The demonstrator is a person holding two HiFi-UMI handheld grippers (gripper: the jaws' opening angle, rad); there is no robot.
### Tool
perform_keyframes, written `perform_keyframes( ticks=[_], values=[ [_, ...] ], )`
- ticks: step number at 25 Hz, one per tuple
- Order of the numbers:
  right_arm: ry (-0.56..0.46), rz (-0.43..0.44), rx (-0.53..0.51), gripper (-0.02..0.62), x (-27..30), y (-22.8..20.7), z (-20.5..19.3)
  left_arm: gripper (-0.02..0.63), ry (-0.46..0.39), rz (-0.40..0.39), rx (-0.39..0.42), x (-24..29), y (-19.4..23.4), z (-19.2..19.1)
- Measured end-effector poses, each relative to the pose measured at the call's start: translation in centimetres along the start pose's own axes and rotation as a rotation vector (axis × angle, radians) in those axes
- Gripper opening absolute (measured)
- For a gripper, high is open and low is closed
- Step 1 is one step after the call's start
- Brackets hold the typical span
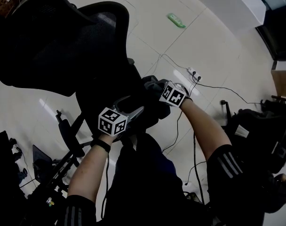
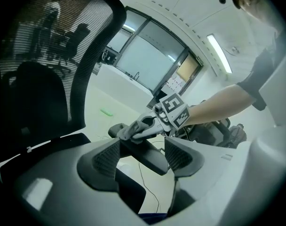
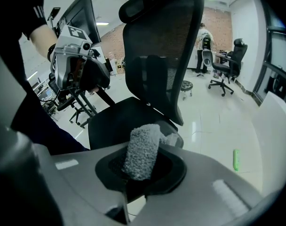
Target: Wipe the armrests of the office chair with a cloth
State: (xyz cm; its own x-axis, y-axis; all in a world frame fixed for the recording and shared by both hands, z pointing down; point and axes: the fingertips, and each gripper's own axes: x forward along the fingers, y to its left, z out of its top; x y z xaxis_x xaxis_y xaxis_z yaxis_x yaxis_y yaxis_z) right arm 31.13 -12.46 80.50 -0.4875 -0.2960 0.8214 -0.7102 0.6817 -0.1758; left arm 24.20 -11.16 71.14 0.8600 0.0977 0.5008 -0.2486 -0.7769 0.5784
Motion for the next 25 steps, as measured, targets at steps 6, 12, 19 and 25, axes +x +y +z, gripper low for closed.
perform_keyframes(
  ticks=[6,12,19,25],
  values=[
    [-0.001,-0.034,0.01,0.036,-1.2,2.6,-2.8,0.321,0.022,-0.022,0.021,0.2,-1.8,-1.3],
    [0.01,-0.051,0.022,0.035,-2.0,6.1,-5.3,0.321,0.03,-0.05,0.039,-0.3,-4.0,-2.8],
    [0.019,-0.063,0.076,0.035,-2.8,9.5,-7.3,0.321,0.032,-0.068,0.038,-1.7,-5.7,-4.8],
    [0.037,-0.071,0.122,0.035,-3.2,12.2,-8.4,0.321,0.008,-0.062,0.025,-3.6,-5.9,-5.7]
  ],
)
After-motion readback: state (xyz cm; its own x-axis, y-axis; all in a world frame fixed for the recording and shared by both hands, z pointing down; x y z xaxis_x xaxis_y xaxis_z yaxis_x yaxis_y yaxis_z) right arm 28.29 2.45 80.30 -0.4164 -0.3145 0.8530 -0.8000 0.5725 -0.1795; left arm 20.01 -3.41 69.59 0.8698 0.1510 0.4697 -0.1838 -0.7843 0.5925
